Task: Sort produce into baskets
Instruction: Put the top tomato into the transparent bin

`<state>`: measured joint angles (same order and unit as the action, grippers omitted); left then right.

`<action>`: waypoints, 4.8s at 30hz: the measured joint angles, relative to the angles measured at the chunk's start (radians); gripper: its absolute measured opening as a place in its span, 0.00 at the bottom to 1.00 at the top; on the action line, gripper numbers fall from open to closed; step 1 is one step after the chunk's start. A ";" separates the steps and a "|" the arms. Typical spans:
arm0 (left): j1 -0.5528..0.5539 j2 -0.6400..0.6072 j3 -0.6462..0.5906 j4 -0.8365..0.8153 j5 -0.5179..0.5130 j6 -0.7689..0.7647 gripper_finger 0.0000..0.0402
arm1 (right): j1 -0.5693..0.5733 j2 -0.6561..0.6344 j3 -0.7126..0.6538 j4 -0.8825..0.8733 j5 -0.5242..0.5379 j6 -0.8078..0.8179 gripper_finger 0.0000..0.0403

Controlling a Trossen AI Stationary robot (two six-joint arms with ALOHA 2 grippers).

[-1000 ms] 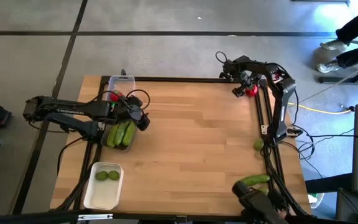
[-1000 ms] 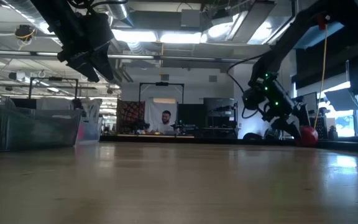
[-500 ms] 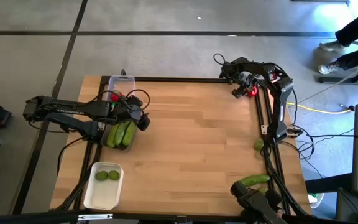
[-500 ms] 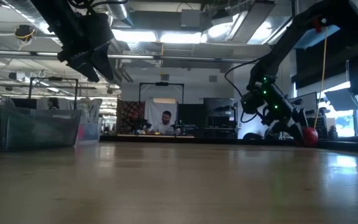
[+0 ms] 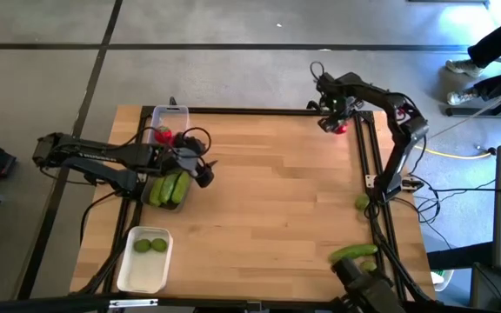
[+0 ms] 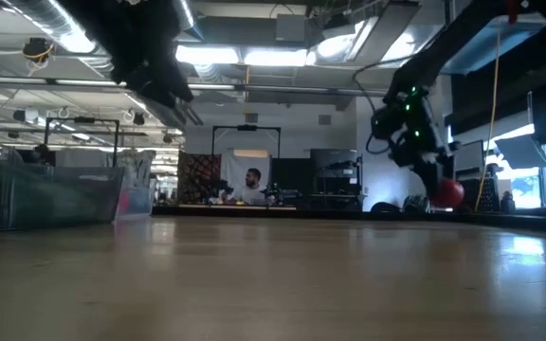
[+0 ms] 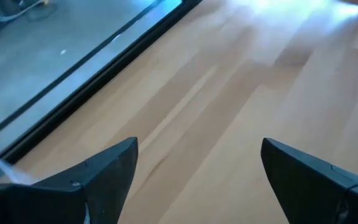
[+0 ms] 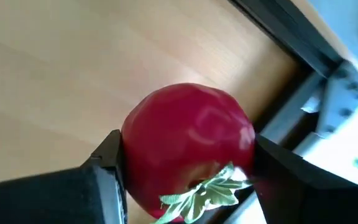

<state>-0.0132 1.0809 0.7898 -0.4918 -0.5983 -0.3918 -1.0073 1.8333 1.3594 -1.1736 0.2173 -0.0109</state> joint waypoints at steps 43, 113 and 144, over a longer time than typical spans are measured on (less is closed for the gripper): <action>-0.229 0.220 -0.001 0.660 -0.124 0.620 0.84 | 0.815 -0.155 0.000 0.964 -0.729 0.209 0.53; 0.519 0.103 0.092 -0.209 0.052 -0.103 0.69 | 0.856 -0.335 -0.399 0.556 0.165 0.214 0.83; 0.887 0.197 -0.002 -0.130 0.168 0.030 0.75 | 0.856 -0.335 -0.399 0.617 0.164 0.211 0.83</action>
<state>0.8734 1.2779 0.7883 -0.6218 -0.4301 -0.3617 -0.1509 1.4986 0.9600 -0.5565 0.3817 0.2005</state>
